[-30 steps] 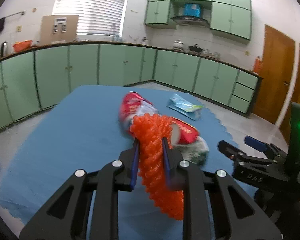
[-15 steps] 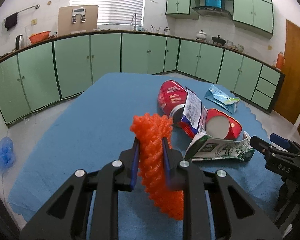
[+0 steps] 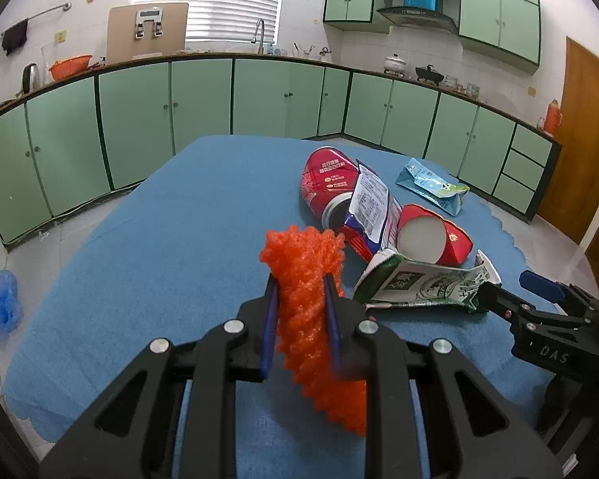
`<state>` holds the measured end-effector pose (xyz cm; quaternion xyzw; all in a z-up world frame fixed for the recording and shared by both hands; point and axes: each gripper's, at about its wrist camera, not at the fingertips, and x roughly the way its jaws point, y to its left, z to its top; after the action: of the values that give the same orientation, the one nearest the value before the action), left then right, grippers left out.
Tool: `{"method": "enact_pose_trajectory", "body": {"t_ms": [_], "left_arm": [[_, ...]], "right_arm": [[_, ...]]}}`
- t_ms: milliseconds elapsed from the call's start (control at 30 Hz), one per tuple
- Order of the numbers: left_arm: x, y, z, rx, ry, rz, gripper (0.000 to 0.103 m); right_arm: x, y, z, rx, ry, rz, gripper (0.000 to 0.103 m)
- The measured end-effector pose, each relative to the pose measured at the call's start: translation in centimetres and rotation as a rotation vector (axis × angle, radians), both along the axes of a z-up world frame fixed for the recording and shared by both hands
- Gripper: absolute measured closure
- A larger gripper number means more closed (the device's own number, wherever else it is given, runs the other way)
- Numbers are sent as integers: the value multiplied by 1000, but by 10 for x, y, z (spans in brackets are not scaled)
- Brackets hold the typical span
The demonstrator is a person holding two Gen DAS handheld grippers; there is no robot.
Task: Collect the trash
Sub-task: 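Lift the orange net with the left tool while the right tool moves toward the milk carton, then lower the right tool onto the green-white milk carton and close on it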
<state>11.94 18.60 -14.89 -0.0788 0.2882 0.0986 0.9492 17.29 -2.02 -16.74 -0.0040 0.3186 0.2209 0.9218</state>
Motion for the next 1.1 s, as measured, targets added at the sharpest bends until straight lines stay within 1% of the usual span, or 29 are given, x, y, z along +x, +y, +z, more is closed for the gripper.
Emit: {"method": "enact_pose_trajectory", "body": {"t_ms": [133, 200, 300, 467, 700, 833, 967, 1100], "left_arm": [[-1, 2, 1, 7, -3, 6, 83], [-1, 4, 1, 7, -3, 13, 83], [-1, 3, 1, 7, -3, 18, 83], [-1, 1, 0, 1, 0, 12, 83], [1, 0, 0, 3, 6, 6, 83], [2, 2, -1, 6, 13, 13, 83], [3, 6, -2, 10, 15, 27, 83], [1, 11, -2, 16, 17, 40, 83]], "right_arm": [[2, 1, 4, 3, 0, 62, 16], [4, 0, 4, 6, 16, 96, 16], [2, 0, 3, -23, 9, 124, 16], [-3, 3, -2, -54, 7, 122, 16], [6, 9, -3, -56, 14, 110, 16], [5, 10, -5, -27, 43, 159, 23], [-1, 13, -6, -1, 62, 220, 33], [-11, 17, -3, 22, 75, 277, 38]]}}
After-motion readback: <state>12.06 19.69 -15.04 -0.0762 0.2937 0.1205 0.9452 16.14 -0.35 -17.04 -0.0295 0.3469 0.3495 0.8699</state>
